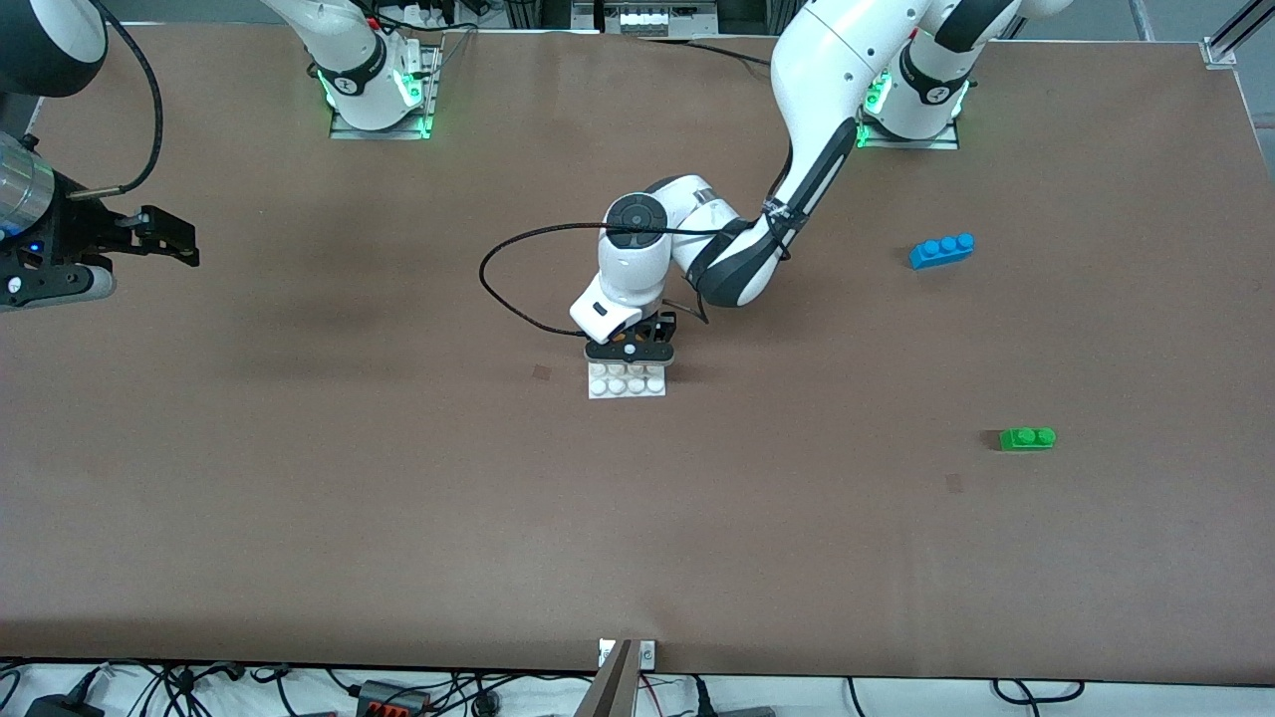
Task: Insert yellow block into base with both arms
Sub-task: 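Lower the yellow brick onto the white base studs with the left gripper, then press the yellow brick down onto the base with the left gripper, then open the left gripper and lift it off the yellow brick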
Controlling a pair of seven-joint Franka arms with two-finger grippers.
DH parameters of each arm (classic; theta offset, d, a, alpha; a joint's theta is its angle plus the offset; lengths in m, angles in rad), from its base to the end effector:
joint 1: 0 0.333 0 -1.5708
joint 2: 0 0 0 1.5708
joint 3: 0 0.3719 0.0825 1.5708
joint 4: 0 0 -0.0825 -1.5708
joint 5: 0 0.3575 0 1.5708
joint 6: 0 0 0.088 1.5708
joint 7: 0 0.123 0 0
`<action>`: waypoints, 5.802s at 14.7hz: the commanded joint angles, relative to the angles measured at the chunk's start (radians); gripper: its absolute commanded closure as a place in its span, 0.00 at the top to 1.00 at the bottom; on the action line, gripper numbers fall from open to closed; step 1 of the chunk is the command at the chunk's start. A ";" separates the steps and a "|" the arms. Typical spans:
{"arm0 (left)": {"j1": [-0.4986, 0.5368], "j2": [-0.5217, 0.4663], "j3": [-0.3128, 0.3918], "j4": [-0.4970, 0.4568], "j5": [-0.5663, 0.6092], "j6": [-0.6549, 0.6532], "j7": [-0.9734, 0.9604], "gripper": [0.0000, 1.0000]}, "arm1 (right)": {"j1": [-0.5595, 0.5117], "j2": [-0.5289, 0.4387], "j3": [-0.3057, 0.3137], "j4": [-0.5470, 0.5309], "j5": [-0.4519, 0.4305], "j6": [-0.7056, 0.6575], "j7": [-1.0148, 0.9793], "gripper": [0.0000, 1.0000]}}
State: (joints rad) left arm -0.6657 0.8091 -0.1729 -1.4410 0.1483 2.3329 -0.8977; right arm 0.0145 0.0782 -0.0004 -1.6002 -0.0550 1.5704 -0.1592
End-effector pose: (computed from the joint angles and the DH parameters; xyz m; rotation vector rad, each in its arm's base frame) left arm 0.5300 -0.5373 0.2602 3.0602 0.0311 0.0833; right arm 0.5499 0.0010 0.6094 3.0778 0.2719 -0.1727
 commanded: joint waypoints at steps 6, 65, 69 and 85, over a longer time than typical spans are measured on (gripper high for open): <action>-0.014 0.038 0.015 0.018 0.022 -0.007 -0.026 0.17 | 0.021 -0.060 -0.018 -0.033 -0.008 0.063 -0.003 1.00; -0.006 0.070 0.019 0.105 -0.174 -0.089 0.106 0.73 | 0.050 -0.061 -0.059 -0.027 -0.008 0.042 0.001 1.00; 0.009 0.015 0.018 0.105 -0.179 -0.162 0.106 1.00 | 0.050 -0.061 -0.059 -0.027 -0.006 0.040 0.004 1.00; 0.400 -0.511 0.018 -0.416 -0.243 -0.218 0.494 1.00 | 0.005 -0.052 -0.079 0.028 0.073 -0.003 0.017 1.00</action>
State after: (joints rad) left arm -0.3585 0.4222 -0.1481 -1.7155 -0.0662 2.1084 -0.4941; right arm 0.0224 0.0347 -0.0818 -1.5720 0.0003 1.5903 -0.1554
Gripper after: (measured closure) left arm 0.000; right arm 0.000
